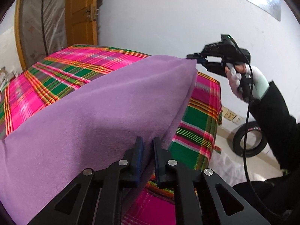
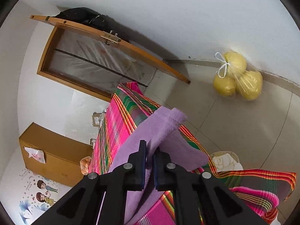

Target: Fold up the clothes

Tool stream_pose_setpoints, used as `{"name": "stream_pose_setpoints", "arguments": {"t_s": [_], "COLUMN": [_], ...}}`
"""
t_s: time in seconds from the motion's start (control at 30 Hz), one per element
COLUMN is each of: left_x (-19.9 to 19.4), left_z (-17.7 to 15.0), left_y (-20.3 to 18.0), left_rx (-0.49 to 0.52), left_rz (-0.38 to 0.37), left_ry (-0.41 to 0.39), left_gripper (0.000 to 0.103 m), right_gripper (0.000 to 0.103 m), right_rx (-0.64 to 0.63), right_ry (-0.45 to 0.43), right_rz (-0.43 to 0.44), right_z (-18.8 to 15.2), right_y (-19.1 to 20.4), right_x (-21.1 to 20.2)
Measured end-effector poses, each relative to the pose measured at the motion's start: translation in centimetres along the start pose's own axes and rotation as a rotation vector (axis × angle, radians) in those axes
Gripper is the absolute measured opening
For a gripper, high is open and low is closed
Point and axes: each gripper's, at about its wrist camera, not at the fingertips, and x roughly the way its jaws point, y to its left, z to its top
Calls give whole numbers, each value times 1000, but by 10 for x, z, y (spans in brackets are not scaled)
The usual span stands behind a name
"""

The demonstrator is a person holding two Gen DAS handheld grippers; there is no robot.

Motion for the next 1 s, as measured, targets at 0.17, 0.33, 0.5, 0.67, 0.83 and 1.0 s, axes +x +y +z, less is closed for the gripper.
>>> {"name": "stream_pose_setpoints", "arguments": {"t_s": [0.17,0.33,0.5,0.67,0.83,1.0], "left_x": [-4,-24,-17,-4,-7,-38], "left_z": [2,8,4,-2,-2,-3], "left_y": [-3,5,10,12,23,45], "left_rx": [13,-28,-51,-77,-136,-215], "left_rz": [-10,-61,-104,-139,-198,-169], "left_ry": [-20,-78,-61,-19,-29,-136], "left_gripper": [2,2,2,2,2,2], "right_gripper": [3,3,3,3,12,14], "right_rx": [-8,-28,-16,40,43,-149], "right_ry": [-16,-49,-35,-1,-31,-149], "right_rz": [3,33,2,-58,-98,-154], "right_z": [2,0,-2,-6,0,0], "right_y": [6,14,1,-25,-27,11], "right_x": [-4,-20,-17,-4,-15,-38]}}
